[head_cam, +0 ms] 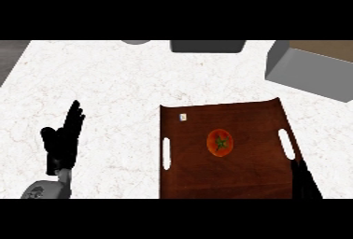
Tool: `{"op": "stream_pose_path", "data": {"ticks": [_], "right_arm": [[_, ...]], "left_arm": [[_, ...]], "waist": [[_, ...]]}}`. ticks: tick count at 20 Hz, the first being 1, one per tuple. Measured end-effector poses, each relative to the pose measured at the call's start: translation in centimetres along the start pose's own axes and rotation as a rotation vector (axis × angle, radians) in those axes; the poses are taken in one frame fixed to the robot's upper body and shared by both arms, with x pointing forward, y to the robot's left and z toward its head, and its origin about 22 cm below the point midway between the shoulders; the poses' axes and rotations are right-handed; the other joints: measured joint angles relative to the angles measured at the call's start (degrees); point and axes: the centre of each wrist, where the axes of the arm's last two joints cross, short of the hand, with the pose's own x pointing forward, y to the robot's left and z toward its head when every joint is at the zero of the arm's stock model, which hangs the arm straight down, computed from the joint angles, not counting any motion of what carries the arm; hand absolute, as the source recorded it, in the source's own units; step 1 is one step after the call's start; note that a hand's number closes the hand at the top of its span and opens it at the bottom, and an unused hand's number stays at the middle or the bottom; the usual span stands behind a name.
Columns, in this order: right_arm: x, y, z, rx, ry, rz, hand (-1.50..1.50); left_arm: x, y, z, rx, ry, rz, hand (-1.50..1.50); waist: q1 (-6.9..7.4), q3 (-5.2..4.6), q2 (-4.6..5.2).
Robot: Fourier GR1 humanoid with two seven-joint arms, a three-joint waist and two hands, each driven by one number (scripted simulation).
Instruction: Pick the tomato from the tray and place it in the cardboard box
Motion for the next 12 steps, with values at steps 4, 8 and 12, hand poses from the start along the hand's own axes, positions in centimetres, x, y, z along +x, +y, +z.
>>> {"op": "stream_pose_path", "data": {"ticks": [4,8,12], "right_arm": [[2.6,0.6,-0.2,0.058,0.064,0.069,-1.5],[5.0,1.9,-0.6,0.104,0.043,0.095,-1.5],[6.7,2.8,-1.3,0.132,0.01,0.098,-1.5]], "left_arm": [[0.1,-0.1,-0.5,-0.005,0.001,0.002,0.0],[0.1,-0.4,-0.7,-0.009,0.003,0.004,0.0],[0.3,-0.4,-0.8,-0.012,-0.001,0.004,0.0]], "waist": [[0.28,0.09,-0.05],[0.42,0.17,-0.13],[0.4,0.22,-0.21]]}}
